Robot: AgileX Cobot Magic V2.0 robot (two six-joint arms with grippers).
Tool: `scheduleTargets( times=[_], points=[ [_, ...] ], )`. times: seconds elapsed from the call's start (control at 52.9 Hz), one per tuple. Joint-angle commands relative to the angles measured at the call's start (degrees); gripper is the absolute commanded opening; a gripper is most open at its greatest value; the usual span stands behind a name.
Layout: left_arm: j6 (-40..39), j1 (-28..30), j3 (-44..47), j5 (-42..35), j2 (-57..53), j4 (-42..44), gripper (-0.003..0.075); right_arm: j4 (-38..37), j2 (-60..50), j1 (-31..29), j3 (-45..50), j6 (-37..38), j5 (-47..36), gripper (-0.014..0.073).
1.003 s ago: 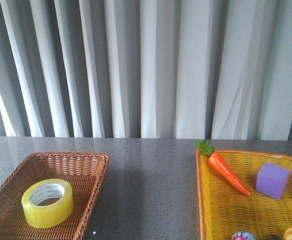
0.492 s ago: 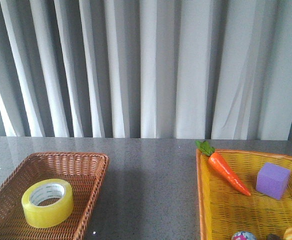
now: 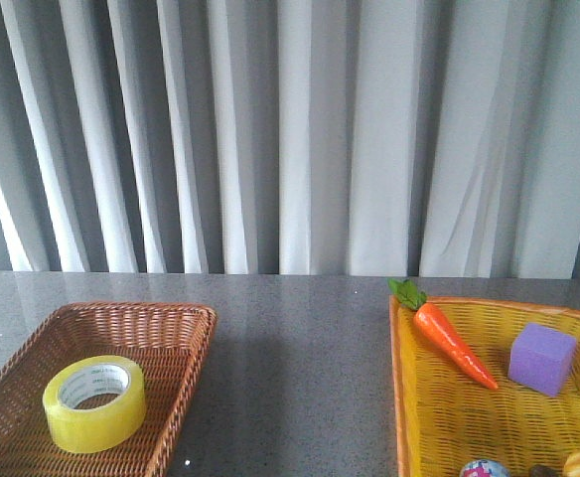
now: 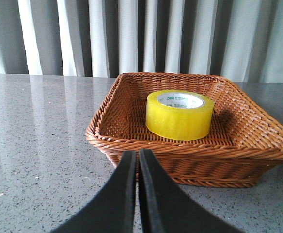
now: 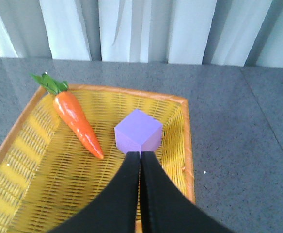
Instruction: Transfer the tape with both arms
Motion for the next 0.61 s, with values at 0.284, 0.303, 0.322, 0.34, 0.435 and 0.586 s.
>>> scheduleTargets(
  times=[0.284, 0.303, 0.322, 0.34, 0.435, 0.586],
  points=[
    [-0.44, -0.14, -1.32, -4.62, -0.99, -0.37, -0.0006, 3.34, -31.07, -0.25, 27.84, -1.02, -19.04, -0.0008],
    [-0.44, -0.14, -1.32, -4.62, -0.99, -0.37, -0.0006, 3.67, -32.28, -0.25, 30.37, -1.02, -20.02, -0.0008],
    [-0.44, -0.14, -1.32, -4.62, -0.99, -0.37, -0.0006, 3.99, -34.16, -0.25, 32.86, -1.02, -20.94, -0.0008],
    [-0.44, -0.14, -1.32, -4.62, -0.99, -0.37, -0.0006, 4.27, -35.41, -0.25, 34.50, -1.02, -21.40, -0.0008],
    [-0.44, -0.14, -1.32, -4.62, -0.99, -0.37, -0.0006, 6.11, -44.58, -0.10, 46.04, -0.87, -23.93, -0.0008],
    [-0.44, -0.14, -1.32, -4.62, -0.99, -0.37, -0.0006, 8.49, -55.96, -0.10, 59.17, -0.82, -27.41, -0.0008]
  ],
)
